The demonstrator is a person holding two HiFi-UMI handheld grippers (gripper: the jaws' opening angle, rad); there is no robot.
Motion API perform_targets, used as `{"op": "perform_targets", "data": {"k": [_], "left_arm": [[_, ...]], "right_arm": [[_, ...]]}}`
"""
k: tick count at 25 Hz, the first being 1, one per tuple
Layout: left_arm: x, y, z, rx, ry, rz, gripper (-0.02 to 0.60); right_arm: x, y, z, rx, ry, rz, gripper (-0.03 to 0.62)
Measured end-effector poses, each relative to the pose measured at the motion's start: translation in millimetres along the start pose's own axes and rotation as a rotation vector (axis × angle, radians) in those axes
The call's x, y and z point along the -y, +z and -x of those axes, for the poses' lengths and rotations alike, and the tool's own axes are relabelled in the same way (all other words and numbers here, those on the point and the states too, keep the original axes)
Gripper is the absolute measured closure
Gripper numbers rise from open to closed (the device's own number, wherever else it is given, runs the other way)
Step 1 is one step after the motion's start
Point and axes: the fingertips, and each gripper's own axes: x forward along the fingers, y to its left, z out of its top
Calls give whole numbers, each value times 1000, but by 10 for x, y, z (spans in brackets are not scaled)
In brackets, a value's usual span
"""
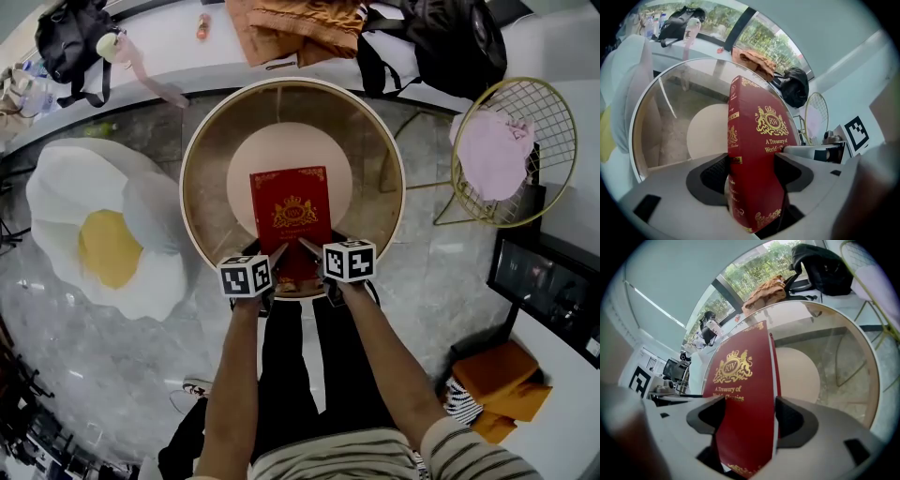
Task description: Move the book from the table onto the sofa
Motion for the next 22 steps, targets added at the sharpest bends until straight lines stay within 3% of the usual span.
{"op": "perform_targets", "data": {"k": [22], "left_arm": [[607, 162, 913, 98, 33, 31, 272]], "right_arm": [[-600, 255, 894, 15, 25, 100, 250]]}}
